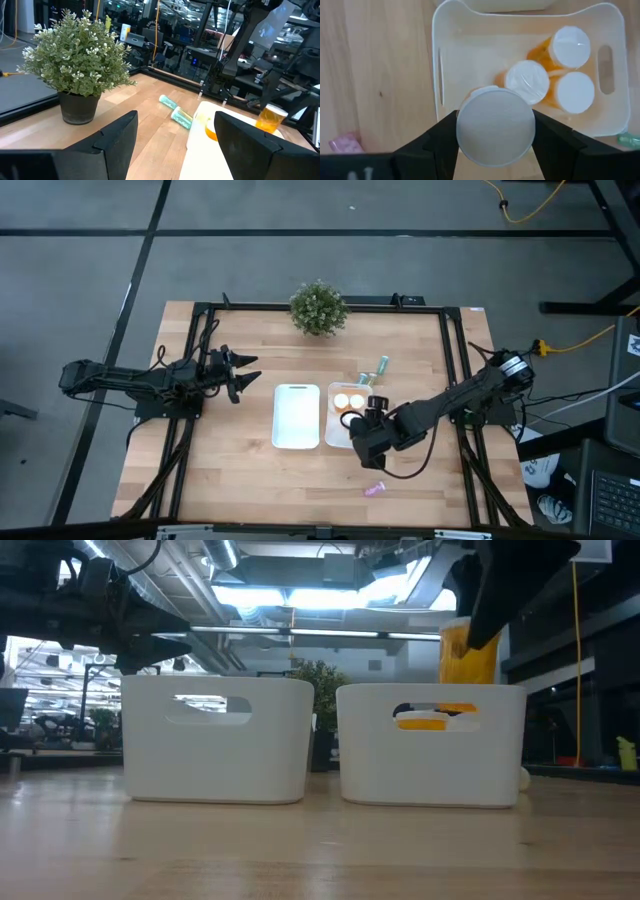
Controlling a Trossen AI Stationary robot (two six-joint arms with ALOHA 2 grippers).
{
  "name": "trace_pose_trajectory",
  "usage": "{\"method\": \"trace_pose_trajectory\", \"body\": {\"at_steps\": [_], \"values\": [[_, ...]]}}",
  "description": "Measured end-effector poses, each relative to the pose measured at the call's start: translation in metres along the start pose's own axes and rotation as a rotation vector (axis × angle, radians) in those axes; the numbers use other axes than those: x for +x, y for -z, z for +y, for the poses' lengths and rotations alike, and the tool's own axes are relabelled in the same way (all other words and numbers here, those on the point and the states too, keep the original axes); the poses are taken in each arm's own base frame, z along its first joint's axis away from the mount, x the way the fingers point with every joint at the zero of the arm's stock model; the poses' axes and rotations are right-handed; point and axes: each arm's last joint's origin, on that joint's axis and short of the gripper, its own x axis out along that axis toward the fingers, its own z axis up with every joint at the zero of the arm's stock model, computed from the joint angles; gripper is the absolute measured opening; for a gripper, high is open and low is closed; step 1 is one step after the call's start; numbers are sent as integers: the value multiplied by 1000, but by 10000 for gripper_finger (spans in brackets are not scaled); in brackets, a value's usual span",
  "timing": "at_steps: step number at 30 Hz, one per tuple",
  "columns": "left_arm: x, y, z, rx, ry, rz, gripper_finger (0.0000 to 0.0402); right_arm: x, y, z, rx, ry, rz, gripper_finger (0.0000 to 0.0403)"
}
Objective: Pick and place medicine bottles into bin by pill shape (circle, oval)
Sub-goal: Put the orange capsule bottle into the right white bin
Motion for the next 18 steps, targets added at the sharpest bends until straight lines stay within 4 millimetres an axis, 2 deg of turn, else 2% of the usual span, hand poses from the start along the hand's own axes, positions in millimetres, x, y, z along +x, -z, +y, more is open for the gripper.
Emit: {"method": "trace_pose_trajectory", "body": {"at_steps": [4,12,18], "values": [[0,0,0,0,0,-1,255,4,-3,-1,7,-17,2,212],[0,0,0,0,0,0,255,32,-10,-4,-15,-22,63,212],[0,0,0,0,0,0,255,44,-12,-4,-4,-21,82,212]]}}
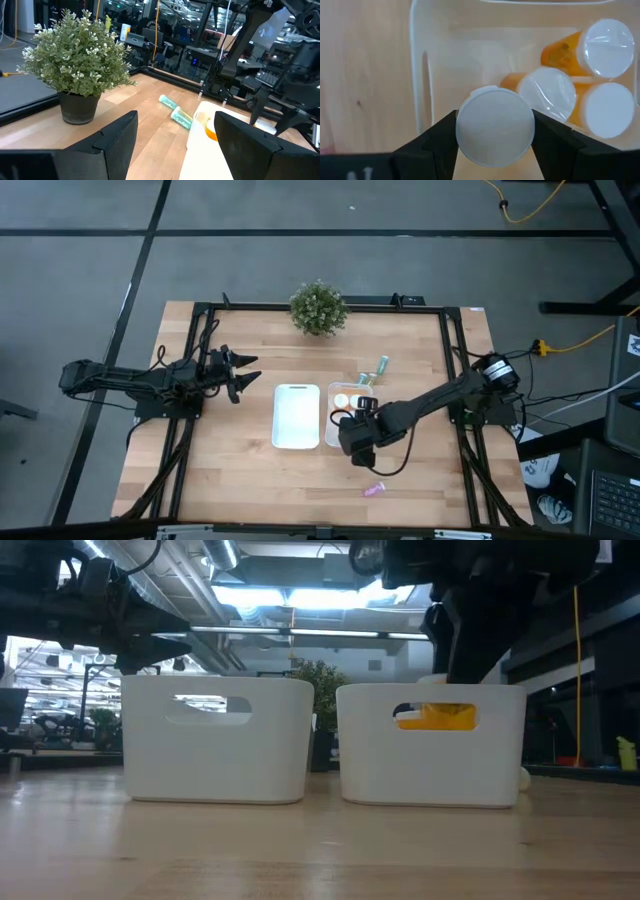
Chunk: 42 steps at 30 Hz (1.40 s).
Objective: Pick and place medicine bottles into bin by pill shape (circle, oval)
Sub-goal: Put the orange capsule bottle into the right white bin, then put the pink tablet bottle into the left white bin
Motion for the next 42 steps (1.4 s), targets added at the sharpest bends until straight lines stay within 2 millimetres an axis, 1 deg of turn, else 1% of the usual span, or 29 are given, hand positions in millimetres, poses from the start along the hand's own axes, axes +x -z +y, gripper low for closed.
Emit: {"method": "trace_pose_trajectory", "body": {"at_steps": [5,9,16,22,25,27,31,35,37,39,42], "values": [[0,0,0,0,0,0,255,1,-1,0,12,4,-4,216],[0,0,0,0,0,0,255,1,0,0,57,7,-3,231],[0,0,0,0,0,0,255,1,0,0,56,10,0,256],[0,0,0,0,0,0,255,1,0,-1,52,37,-13,267],[0,0,0,0,0,0,255,-6,4,0,41,66,-17,268],[0,0,0,0,0,0,255,-18,7,4,42,83,-38,268],[0,0,0,0,0,-1,255,-45,21,11,54,112,-70,268],[0,0,0,0,0,0,255,-68,43,16,116,139,-77,268],[0,0,0,0,0,-1,255,-70,55,20,163,153,-53,268],[0,0,0,0,0,-1,255,-68,66,24,192,171,-23,268],[0,0,0,0,0,0,255,-57,80,32,217,143,-5,268]]}}
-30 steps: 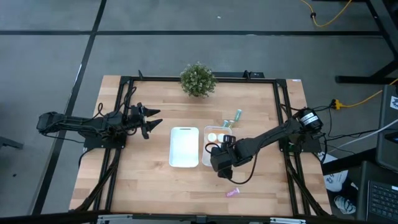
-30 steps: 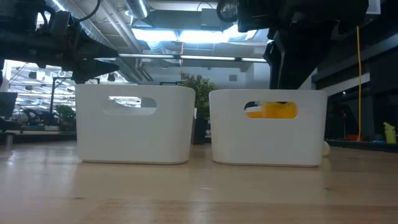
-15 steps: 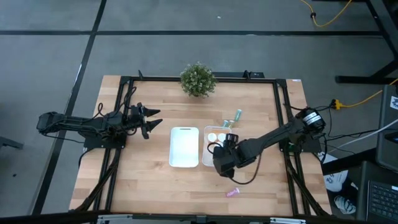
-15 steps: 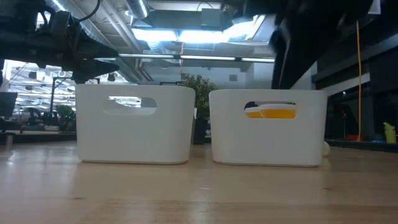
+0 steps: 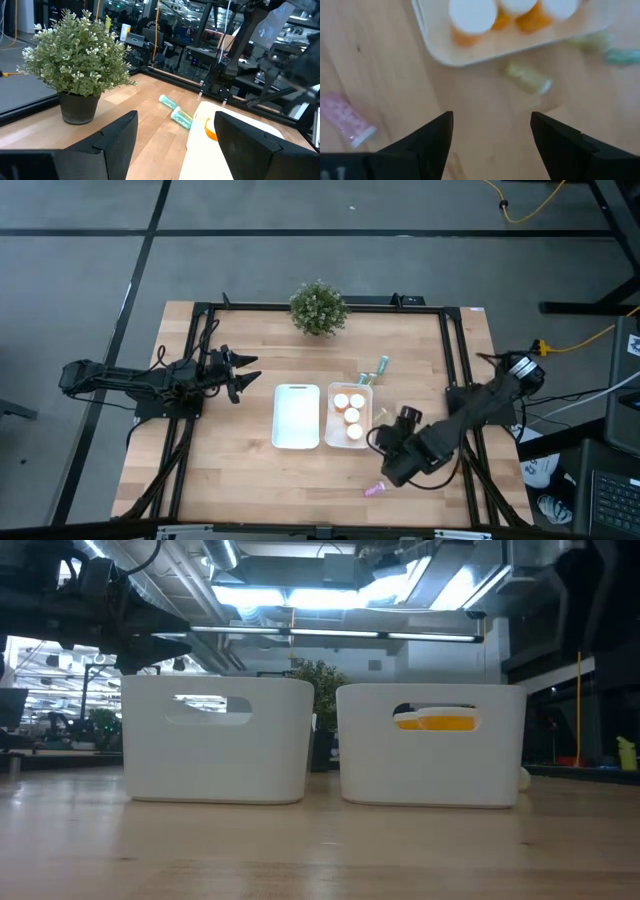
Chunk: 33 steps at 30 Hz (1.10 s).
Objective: Pick and place medicine bottles into bin by pill shape (circle, oval)
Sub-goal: Put the pink tablet bottle into the left white bin
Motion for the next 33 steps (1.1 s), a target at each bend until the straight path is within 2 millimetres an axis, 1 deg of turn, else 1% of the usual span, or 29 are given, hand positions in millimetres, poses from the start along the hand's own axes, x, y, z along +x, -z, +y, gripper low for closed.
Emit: {"method": "trace_pose_trajectory", "body": {"at_steps": [3,8,12,17,21,26,33], "values": [[0,0,0,0,0,0,255,11,16,11,-24,-63,-1,268],[0,0,0,0,0,0,255,17,44,27,-145,-157,-8,268],[0,0,0,0,0,0,255,21,56,42,-223,-285,-89,268],[0,0,0,0,0,0,255,37,70,48,-240,-392,-108,268],[0,0,0,0,0,0,255,49,76,49,-272,-441,-151,268],[0,0,0,0,0,0,255,56,78,50,-354,-433,-165,268],[0,0,0,0,0,0,255,67,78,61,-440,-452,-202,268]]}}
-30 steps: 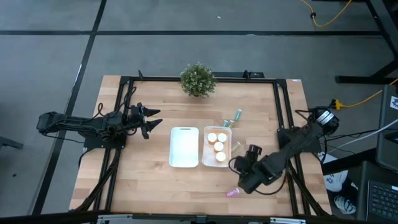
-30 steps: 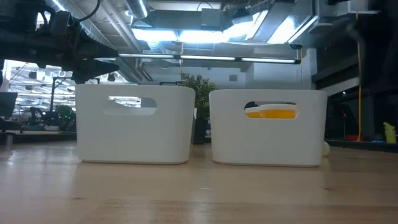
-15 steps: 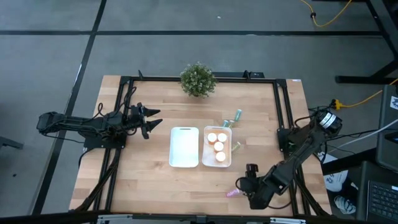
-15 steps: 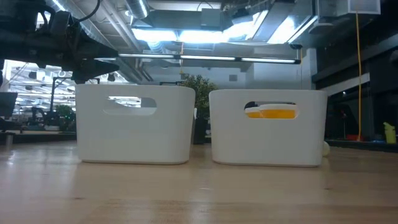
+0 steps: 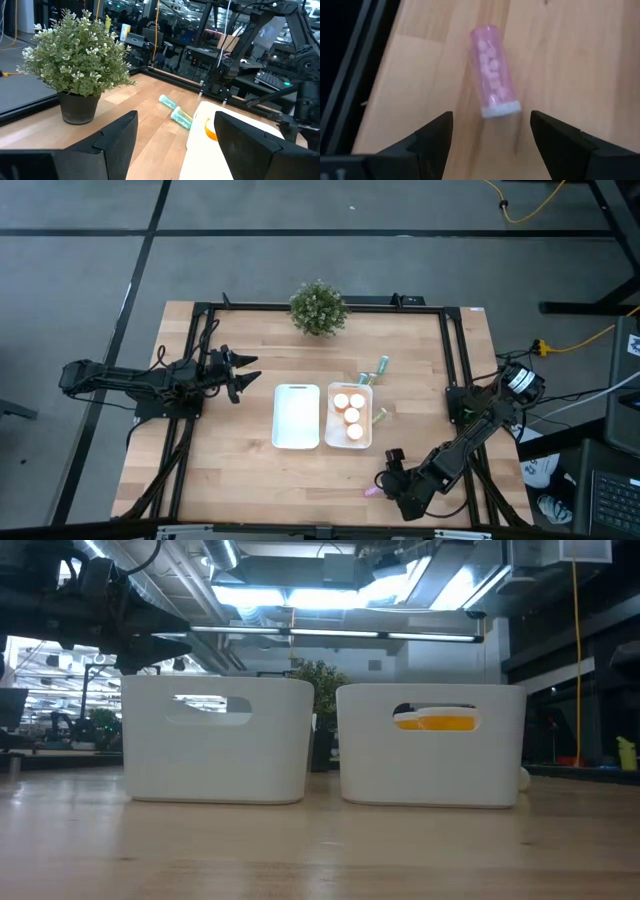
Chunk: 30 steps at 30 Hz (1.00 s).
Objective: Pick and place medicine bottles into bin by pill shape (circle, oval)
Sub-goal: Put the pink tablet bottle into the left white bin
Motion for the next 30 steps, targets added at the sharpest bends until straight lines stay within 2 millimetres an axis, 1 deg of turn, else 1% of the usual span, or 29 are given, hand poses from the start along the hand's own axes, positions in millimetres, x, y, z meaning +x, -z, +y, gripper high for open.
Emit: {"method": "trace_pose_trajectory", "body": {"at_steps": [7,16,24,30], "values": [[0,0,0,0,0,0,255,2,-4,1,-15,3,-46,268],[0,0,0,0,0,0,255,8,-6,-4,-40,25,-47,264],[0,0,0,0,0,-1,255,11,-6,-7,-31,37,-37,221],[0,0,0,0,0,0,255,11,-5,-7,10,41,-29,164]]}}
